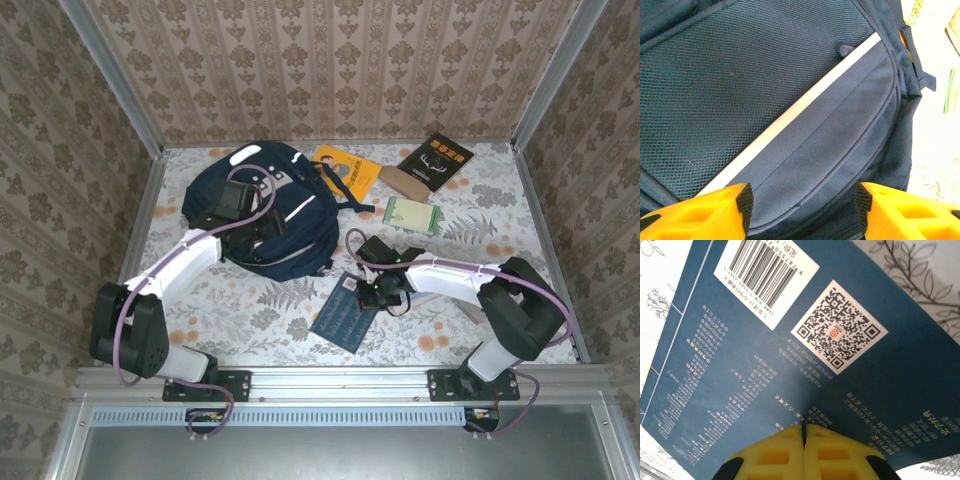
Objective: Pack books, pencil case, and school supplies into a backpack
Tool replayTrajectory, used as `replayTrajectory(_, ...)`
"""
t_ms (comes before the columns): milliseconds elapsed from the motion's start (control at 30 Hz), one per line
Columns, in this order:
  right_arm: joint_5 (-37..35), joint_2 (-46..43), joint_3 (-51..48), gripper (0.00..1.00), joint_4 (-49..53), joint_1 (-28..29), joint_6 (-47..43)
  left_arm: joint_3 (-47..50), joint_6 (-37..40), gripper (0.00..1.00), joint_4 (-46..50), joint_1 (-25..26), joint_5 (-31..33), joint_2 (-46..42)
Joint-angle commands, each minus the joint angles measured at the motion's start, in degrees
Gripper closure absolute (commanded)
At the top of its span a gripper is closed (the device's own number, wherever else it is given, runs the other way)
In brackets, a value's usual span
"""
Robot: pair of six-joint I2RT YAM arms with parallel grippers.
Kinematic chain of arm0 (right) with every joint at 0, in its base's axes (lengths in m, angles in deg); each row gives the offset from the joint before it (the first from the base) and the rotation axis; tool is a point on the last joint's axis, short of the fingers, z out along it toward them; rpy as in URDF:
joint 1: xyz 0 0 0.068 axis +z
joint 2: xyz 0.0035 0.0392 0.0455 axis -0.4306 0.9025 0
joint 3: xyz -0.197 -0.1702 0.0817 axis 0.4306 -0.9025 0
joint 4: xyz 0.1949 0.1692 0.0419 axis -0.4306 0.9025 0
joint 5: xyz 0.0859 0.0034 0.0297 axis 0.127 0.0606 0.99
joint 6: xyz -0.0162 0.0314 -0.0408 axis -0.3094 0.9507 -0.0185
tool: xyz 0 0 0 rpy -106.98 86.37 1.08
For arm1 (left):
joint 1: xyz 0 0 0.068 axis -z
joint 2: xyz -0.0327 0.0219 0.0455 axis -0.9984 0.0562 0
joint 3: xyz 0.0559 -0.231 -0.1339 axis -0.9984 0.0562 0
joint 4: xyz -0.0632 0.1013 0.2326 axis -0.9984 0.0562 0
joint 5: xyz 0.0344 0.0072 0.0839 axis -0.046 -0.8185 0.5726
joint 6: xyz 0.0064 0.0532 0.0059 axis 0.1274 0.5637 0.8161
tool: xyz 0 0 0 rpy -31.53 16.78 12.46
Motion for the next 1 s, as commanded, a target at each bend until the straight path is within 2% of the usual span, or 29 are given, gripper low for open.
replayTrajectory(0,-7.28,3.10,1.75,0.94,0.49,-1.81,-2.11,-0.58,-0.92,0.41,1.18,1.60,-0.90,-1.06)
replayTrajectory(100,-8.85,4.43,3.74,0.94,0.25,-5.69,-3.90,-0.94,-1.11,0.41,1.60,2.28,-1.15,-0.67)
replayTrajectory(200,-8.25,5.91,6.28,0.93,-0.53,-9.82,-6.80,-1.29,-1.61,0.41,1.41,5.69,-1.45,-0.25)
replayTrajectory(400,-6.95,10.46,13.61,0.89,1.52,-14.05,-12.88,-2.96,-4.17,0.42,-0.03,10.67,-4.84,4.19)
replayTrajectory(467,-6.60,9.38,14.79,0.84,2.07,-14.25,-12.56,-4.02,-5.30,0.42,0.07,12.78,-5.33,6.22)
replayTrajectory(500,-6.43,8.25,14.83,0.77,2.25,-14.22,-11.64,-4.51,-5.91,0.42,0.29,13.79,-5.74,7.45)
replayTrajectory(633,-6.67,2.93,11.98,0.61,2.92,-14.26,-7.80,-6.28,-7.53,0.42,1.16,17.05,-6.21,10.88)
replayTrajectory(733,-6.64,-1.27,7.26,0.53,2.16,-14.32,-5.54,-7.57,-8.38,0.42,2.19,18.50,-7.04,12.68)
replayTrajectory(867,-7.13,-3.49,1.30,0.53,0.03,-14.41,-3.82,-9.24,-9.10,0.42,2.85,19.72,-9.44,15.07)
replayTrajectory(967,-4.34,-2.69,-1.18,0.59,-3.61,-14.41,-2.52,-9.88,-9.74,0.42,3.37,20.00,-11.34,17.16)
